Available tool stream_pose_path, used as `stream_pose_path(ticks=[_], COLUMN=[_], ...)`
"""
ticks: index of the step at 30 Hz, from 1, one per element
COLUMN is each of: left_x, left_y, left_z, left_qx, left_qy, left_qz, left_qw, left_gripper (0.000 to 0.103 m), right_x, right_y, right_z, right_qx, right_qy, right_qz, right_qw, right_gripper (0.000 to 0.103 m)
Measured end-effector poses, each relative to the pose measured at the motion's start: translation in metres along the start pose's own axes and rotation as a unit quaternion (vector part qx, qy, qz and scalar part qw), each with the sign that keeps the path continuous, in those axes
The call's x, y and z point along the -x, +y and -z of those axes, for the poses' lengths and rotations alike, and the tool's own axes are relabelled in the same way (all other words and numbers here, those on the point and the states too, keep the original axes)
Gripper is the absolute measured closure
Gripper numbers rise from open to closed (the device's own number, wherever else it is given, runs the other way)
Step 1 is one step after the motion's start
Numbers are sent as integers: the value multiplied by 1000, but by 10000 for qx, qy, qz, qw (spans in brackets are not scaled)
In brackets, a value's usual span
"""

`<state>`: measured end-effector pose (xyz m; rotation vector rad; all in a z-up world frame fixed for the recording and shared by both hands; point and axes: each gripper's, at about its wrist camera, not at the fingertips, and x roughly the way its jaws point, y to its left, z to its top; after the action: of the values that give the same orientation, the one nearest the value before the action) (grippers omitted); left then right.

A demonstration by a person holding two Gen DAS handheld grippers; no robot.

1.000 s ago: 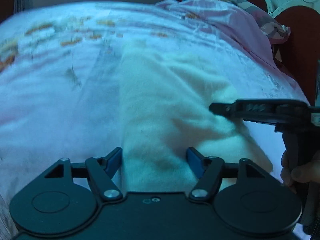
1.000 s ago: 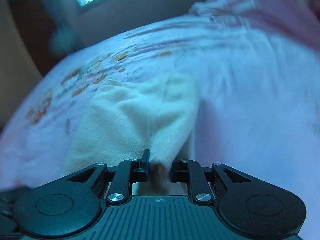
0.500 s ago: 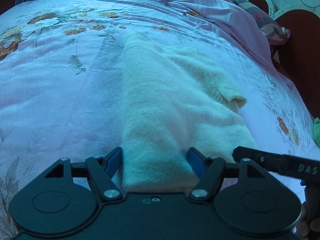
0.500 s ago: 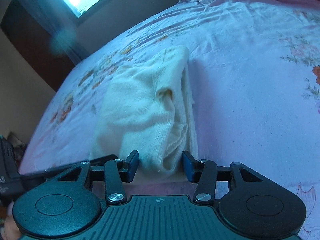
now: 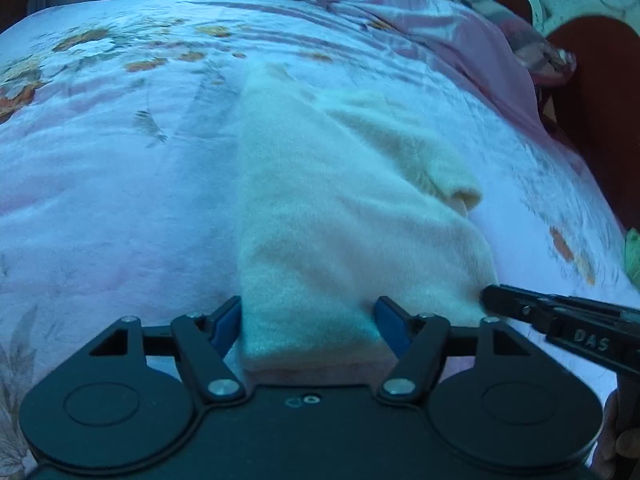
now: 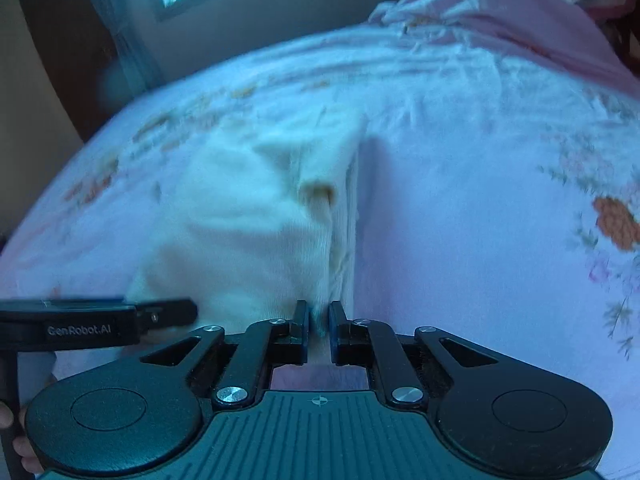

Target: Fold small clothes

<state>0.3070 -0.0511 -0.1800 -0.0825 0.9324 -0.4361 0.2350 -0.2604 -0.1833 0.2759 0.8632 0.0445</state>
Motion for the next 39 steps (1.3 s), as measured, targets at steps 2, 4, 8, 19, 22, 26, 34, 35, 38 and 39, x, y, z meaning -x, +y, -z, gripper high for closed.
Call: stream_pose_path(ticks=[2, 4, 8, 19, 22, 26, 34, 35, 38, 39], left_x=[9, 11, 4, -37, -36, -32, -30, -35, -57, -64], left_y=[1, -2, -12, -11, -8, -13, -22, -22, -19, -18], left_z=[-9, -20, -37, -39, -39, -43, -66, -70, -86, -92], left_qx=[-25, -146, -261, -298, -224, -350, -642, -675, -681, -684], left_qy=[-255, -333, -396, -60, -39, -81, -346, -320, -231, -211], left_qz=[-99, -127, -174, -351, -305, -377, -380, -377, -415, -433], left_qw=[9996, 9993, 9987, 9989, 9993, 9986, 9966, 9965, 9965, 9965], left_gripper=[36, 36, 36, 28, 28, 30, 34, 34, 33, 33], right_x=[9, 7, -17, -80, -77, -69, -73, -79, -96, -102], right_y=[3, 14, 30, 19, 17, 16, 25, 25, 22, 20], right_z=[-10, -25, -48, -51, -52, -61, -92, -98, -111, -115], right_qx=[-37, 158, 323, 484, 538, 302, 474, 506, 565, 566], right_qy=[-338, -532, -497, -190, -204, -297, -545, -544, -526, -522], right_qz=[-26, 24, 27, 525, 508, 361, 356, 388, 535, 551], right_qw=[9994, 9985, 9982, 9973, 9971, 9984, 9967, 9965, 9956, 9955], right_gripper=[95, 95, 95, 95, 95, 95, 93, 92, 87, 85])
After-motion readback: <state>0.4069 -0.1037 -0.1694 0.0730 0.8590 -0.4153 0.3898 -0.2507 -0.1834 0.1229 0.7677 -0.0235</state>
